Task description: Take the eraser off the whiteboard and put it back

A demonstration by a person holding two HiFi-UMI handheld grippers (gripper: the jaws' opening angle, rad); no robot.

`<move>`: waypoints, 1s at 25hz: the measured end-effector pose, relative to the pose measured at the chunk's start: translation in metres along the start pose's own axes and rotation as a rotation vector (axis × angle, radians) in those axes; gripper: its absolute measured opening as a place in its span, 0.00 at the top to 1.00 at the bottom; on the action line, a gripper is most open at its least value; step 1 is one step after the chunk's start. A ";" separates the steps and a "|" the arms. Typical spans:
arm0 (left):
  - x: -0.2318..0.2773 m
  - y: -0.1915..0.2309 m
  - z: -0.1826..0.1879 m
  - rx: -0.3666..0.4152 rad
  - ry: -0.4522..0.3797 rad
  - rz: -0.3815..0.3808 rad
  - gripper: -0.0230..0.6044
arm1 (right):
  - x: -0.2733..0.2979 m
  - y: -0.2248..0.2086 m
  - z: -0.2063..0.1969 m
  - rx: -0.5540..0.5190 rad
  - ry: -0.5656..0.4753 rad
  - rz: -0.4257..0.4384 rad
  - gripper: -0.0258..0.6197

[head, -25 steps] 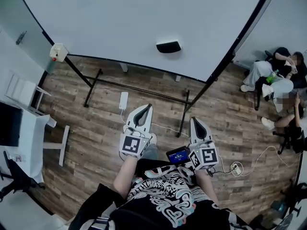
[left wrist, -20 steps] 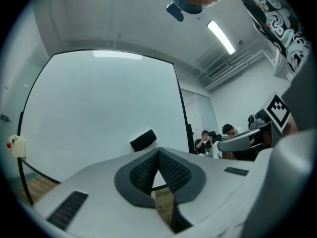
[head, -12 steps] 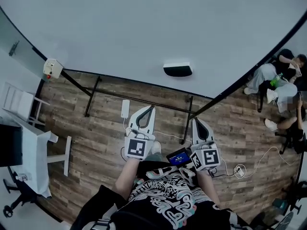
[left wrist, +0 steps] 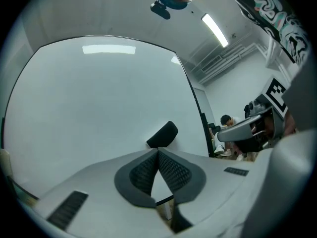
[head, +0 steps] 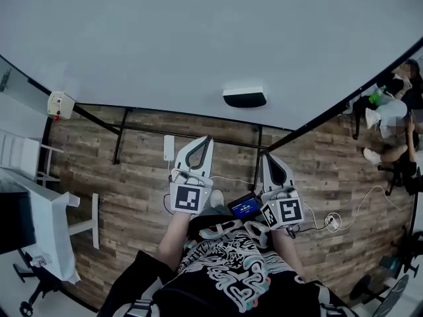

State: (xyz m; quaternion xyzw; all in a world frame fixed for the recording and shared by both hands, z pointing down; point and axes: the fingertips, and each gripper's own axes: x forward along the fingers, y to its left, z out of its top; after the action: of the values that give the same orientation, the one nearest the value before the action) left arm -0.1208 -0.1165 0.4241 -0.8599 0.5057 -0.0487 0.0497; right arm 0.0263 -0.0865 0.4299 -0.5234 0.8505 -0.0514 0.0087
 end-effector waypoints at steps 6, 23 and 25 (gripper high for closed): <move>0.011 0.003 0.005 0.061 0.000 -0.005 0.96 | 0.008 0.004 0.009 -0.008 -0.012 0.002 0.94; 0.059 0.000 0.018 0.303 -0.024 -0.024 0.91 | 0.033 -0.028 0.014 0.007 -0.021 -0.009 0.94; 0.064 -0.002 0.015 0.302 -0.019 -0.035 0.90 | 0.035 -0.032 0.013 0.012 -0.024 -0.008 0.94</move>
State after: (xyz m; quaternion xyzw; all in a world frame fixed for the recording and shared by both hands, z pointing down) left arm -0.0860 -0.1709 0.4117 -0.8517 0.4772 -0.1168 0.1822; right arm 0.0394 -0.1330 0.4213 -0.5272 0.8479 -0.0505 0.0218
